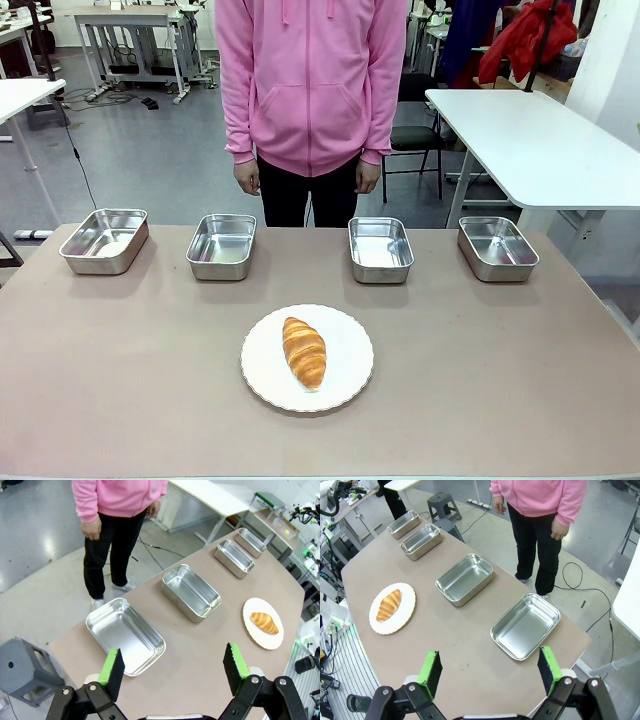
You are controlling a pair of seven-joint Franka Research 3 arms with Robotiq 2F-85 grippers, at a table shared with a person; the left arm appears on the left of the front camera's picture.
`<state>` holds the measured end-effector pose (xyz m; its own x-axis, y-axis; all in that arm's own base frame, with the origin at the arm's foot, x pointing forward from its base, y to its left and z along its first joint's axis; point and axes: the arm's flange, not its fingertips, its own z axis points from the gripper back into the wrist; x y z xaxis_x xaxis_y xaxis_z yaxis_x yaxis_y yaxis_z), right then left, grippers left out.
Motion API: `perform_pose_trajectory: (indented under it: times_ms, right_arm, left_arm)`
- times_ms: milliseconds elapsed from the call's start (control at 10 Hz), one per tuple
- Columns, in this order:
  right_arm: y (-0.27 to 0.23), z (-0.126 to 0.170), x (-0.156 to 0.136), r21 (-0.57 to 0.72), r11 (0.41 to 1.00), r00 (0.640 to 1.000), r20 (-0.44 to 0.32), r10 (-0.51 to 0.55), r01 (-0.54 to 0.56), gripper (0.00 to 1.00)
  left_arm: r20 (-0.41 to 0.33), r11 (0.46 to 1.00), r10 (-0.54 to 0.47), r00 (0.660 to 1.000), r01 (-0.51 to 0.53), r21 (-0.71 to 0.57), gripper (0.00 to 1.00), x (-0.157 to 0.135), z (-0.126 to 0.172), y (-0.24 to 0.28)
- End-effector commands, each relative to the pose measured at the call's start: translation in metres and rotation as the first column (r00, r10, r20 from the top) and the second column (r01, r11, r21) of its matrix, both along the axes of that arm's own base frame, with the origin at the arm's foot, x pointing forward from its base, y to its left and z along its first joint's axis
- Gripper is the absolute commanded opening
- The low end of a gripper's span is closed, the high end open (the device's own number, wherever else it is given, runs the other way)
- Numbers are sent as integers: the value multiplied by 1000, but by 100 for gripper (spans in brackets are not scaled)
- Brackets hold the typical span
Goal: Place the bread in the container.
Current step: Place the Butter Roll into the Airtight Container indicated by the human.
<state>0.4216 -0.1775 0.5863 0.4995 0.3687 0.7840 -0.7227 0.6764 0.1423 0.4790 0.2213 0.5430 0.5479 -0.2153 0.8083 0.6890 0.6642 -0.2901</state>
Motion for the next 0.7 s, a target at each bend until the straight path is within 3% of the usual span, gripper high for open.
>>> perform_pose_trajectory:
  times_ms: [0, 600]
  right_arm:
    - [2, 2, 0, 2, 1000, 1000, 5, 4, -4, 100]
    - [2, 2, 0, 2, 1000, 1000, 5, 4, -4, 100]
  left_arm:
    - [12, 1000, -9, 1000, 9, -10, 100, -1, 1, 0]
    - [12, 1000, -9, 1000, 9, -10, 100, -1, 1, 0]
